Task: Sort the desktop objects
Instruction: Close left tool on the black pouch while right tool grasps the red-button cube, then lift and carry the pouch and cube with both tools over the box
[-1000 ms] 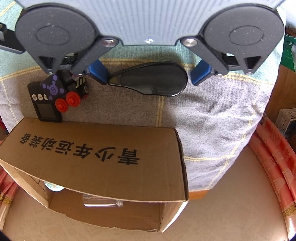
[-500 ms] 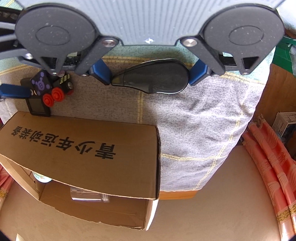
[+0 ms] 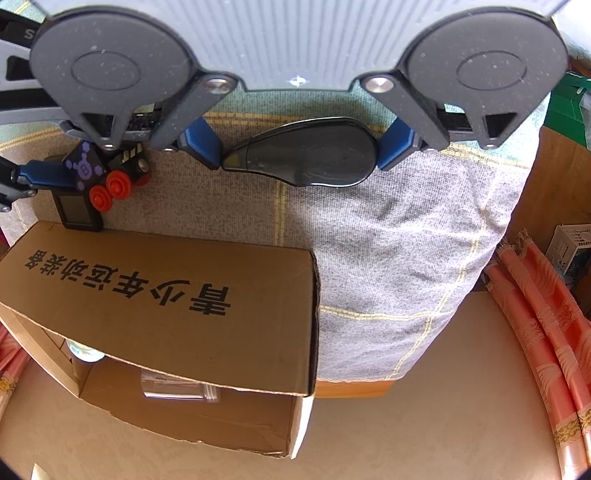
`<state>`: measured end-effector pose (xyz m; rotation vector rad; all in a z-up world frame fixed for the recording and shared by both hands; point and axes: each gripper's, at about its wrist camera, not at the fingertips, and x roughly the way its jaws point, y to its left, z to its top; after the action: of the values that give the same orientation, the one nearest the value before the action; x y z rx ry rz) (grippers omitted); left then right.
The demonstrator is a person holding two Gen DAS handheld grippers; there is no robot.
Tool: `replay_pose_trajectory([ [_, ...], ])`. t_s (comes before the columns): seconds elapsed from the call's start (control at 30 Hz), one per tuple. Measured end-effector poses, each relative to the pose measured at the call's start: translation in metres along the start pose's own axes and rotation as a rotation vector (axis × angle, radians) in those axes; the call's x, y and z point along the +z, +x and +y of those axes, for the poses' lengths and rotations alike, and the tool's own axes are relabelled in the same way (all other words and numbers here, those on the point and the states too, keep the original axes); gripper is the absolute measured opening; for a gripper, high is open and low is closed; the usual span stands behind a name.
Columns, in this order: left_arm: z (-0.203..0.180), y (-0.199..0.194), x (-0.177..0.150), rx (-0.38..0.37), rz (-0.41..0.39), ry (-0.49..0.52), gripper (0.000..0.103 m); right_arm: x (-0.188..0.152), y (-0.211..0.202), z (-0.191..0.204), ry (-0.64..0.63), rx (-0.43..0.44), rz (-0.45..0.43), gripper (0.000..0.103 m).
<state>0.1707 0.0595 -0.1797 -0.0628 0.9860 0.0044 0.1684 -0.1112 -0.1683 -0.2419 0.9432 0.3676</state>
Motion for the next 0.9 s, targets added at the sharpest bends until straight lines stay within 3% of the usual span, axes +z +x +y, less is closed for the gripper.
replay_pose_trajectory([
  [0.47,-0.006,-0.035,0.008,-0.043,-0.019,0.120,0.089,0.007,-0.040,-0.003,0.001,-0.009,-0.050,0.055],
  [0.9,-0.026,-0.085,0.021,-0.100,-0.094,0.201,0.089,0.015,-0.086,-0.014,0.013,-0.040,-0.117,0.055],
])
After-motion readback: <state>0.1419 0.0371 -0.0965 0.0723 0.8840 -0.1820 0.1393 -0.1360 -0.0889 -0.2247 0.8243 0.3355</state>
